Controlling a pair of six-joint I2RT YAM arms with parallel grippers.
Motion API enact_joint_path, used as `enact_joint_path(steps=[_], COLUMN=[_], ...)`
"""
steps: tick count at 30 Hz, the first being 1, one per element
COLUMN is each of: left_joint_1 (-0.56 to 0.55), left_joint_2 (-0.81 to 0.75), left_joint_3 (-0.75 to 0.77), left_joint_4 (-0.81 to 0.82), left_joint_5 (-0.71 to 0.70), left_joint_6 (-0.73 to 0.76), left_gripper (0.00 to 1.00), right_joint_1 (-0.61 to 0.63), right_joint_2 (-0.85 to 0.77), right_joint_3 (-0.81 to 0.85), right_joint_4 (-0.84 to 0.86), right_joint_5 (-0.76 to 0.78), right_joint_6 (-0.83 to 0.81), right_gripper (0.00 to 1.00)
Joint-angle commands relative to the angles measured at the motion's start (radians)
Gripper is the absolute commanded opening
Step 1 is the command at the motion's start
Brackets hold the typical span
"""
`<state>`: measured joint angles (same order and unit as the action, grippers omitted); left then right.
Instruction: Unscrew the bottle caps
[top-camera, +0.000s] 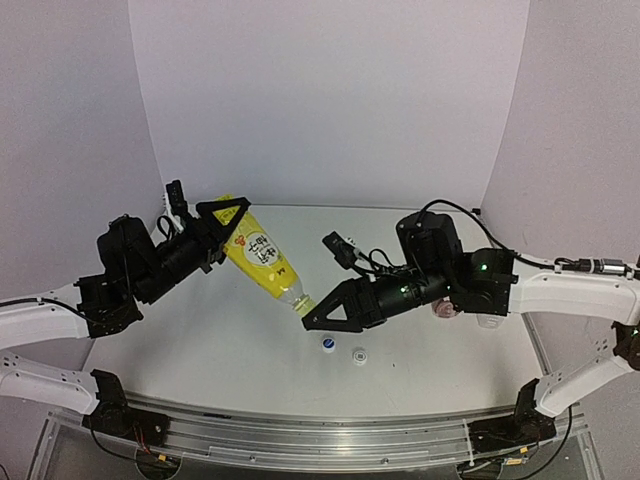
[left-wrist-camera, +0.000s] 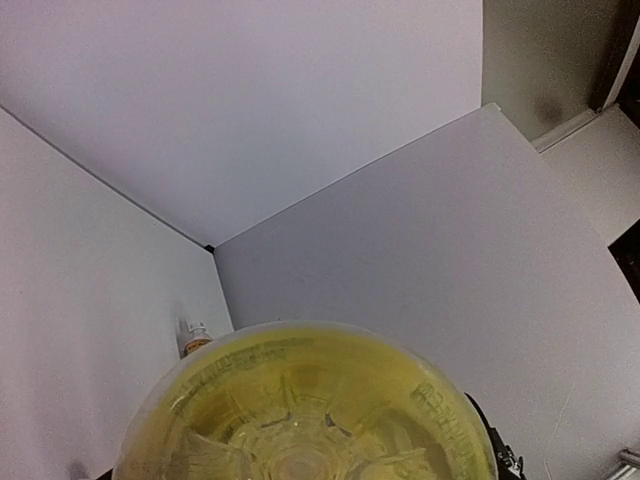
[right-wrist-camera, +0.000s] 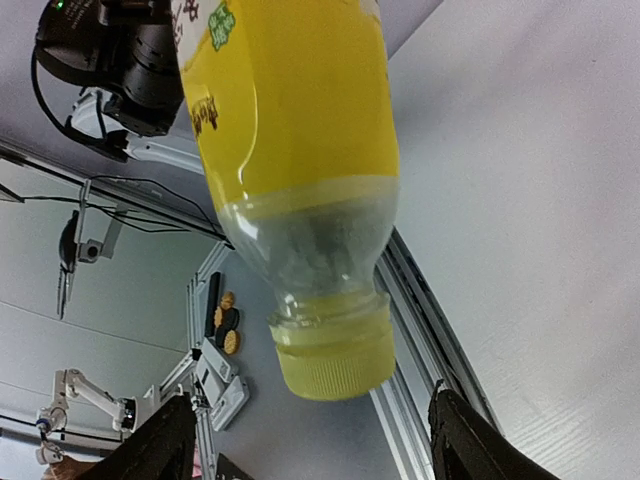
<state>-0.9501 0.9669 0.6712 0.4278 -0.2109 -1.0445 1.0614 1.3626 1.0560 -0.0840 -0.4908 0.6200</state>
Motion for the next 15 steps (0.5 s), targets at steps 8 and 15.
enact_joint_path(steps=[8,15], left_joint_1=[-0.001,-0.001], left_joint_2=[0.001,-0.015], left_joint_3=[0.0,-0.023], left_joint_4=[0.129,0.137], left_joint_5=[0.048,0.041], left_joint_6=[0.021,0.013], left_gripper=[0.0,0.0], right_joint_1=[0.0,-0.001], right_joint_2=[0.076,0.075], right_joint_3=[0.042,0.025], right_joint_4=[0.22,0.278], right_joint_5=[-0.087,-0.057], right_joint_6=[0.142,0.189], right_gripper=[0.65,0.58])
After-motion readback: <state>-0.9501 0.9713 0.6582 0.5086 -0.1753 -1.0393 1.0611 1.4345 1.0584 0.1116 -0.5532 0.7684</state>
